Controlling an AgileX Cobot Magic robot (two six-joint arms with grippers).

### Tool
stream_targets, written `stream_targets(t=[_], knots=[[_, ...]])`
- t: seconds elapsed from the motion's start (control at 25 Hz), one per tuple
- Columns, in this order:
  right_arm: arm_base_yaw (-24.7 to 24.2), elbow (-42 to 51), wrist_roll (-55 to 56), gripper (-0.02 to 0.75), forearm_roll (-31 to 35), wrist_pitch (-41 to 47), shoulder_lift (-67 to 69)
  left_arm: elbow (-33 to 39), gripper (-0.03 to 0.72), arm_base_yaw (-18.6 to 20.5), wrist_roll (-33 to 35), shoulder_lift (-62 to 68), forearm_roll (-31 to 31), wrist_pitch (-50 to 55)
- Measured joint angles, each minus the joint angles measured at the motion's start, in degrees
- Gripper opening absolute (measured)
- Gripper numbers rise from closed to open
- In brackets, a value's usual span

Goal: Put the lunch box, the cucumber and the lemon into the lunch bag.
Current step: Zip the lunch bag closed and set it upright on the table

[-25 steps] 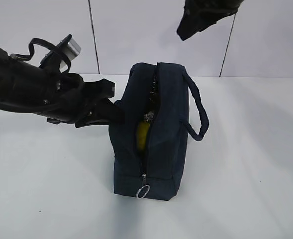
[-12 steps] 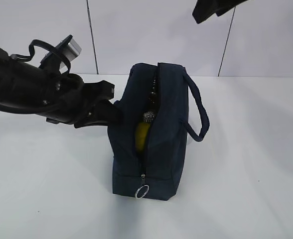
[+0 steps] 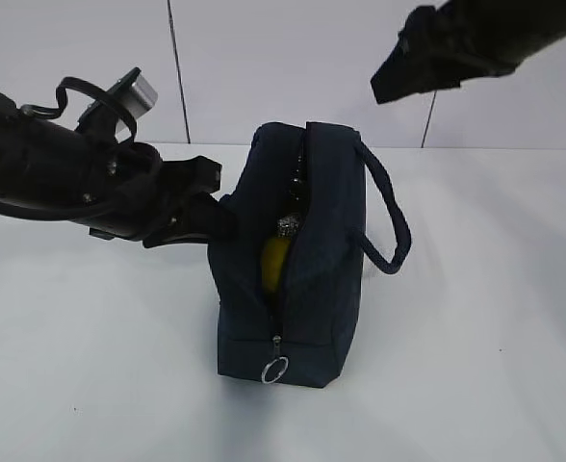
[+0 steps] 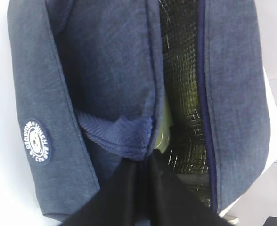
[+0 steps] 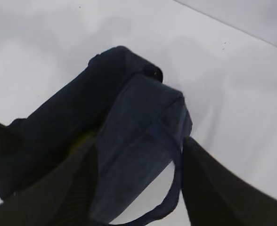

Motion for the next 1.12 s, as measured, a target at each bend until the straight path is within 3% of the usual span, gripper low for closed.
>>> stream_targets(t=[0.16,0.56,0.88,1.12], knots=[[0.00,10.79,-5.36,0.445,7.46,-4.55,-4.34,0.00,0.010,0.00,0.00,0.00,0.00,0.00],[0.00,34.32,-30.43,0.445,35.19,-9.94,-15.08,0.00,0.010,0.00,0.00,0.00,0.00,-0.23],[0.00,46.01,-48.62,0.445,52.50,-7.59,-15.69,0.00,0.010,0.00,0.00,0.00,-0.92,-0.23],[0.00,57.90,-71.10,0.445,73.45,-2.62,-15.69,0.00,0.010,0.00,0.00,0.00,-1.95,-0.34]])
